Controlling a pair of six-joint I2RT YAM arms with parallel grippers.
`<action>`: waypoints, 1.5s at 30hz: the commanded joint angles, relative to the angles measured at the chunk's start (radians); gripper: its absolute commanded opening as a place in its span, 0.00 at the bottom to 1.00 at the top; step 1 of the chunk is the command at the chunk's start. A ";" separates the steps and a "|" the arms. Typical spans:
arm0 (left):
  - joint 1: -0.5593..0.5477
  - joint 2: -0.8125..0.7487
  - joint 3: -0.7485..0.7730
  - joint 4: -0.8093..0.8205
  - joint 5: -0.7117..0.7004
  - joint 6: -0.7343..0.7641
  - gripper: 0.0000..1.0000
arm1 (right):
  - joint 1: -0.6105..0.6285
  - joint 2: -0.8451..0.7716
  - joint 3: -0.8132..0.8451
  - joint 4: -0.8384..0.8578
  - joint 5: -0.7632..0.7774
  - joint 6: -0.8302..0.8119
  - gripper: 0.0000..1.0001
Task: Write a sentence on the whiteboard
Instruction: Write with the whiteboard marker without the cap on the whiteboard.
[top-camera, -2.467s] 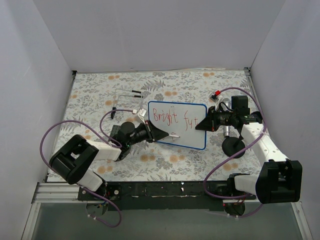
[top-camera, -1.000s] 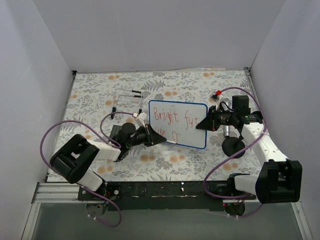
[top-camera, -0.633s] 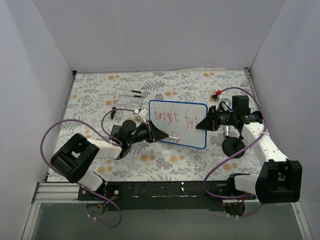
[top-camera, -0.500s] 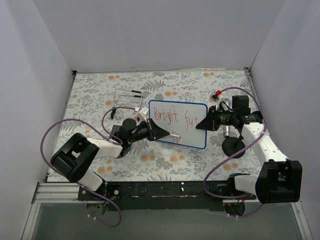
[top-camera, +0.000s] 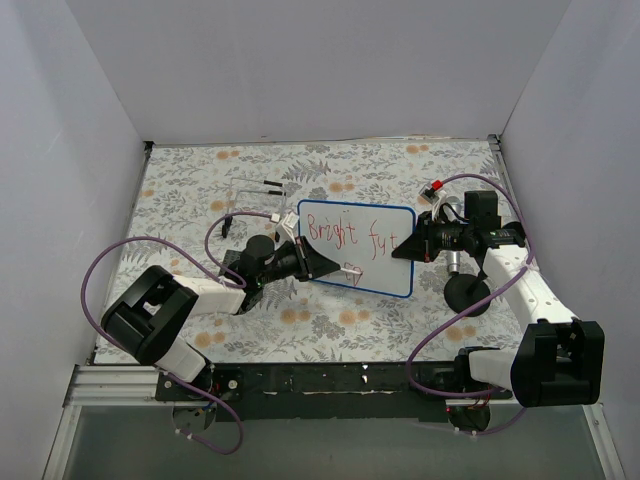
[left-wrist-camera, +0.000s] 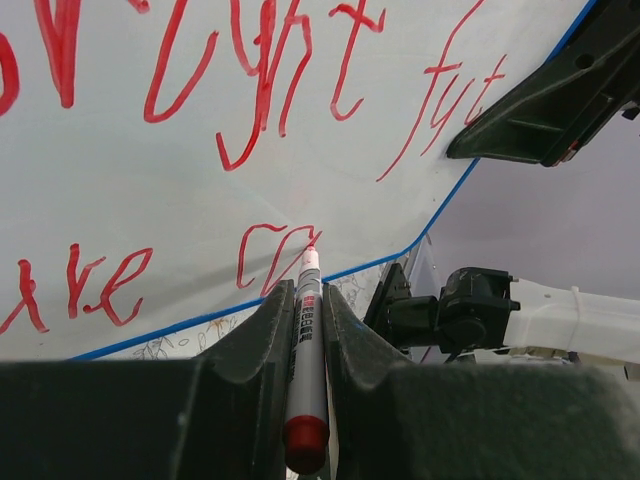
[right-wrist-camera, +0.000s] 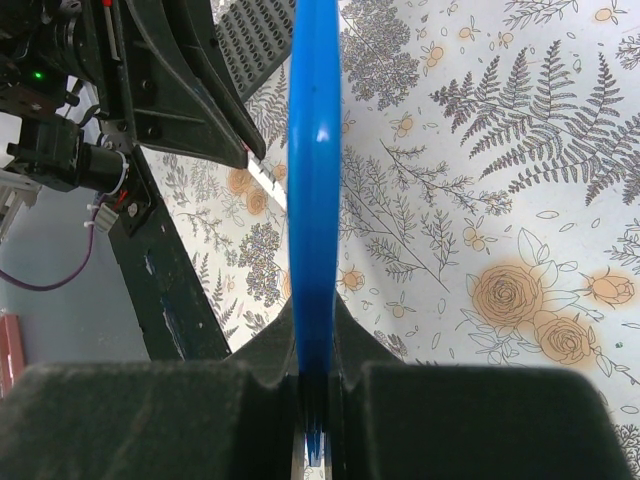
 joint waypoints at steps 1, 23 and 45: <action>0.009 0.016 0.009 -0.061 0.009 0.034 0.00 | 0.000 -0.034 0.002 0.032 -0.055 0.001 0.01; 0.020 -0.048 0.022 0.106 0.030 -0.048 0.00 | -0.001 -0.037 -0.001 0.035 -0.055 -0.001 0.01; 0.047 0.022 0.092 0.061 0.015 -0.025 0.00 | -0.001 -0.034 0.000 0.035 -0.058 0.001 0.01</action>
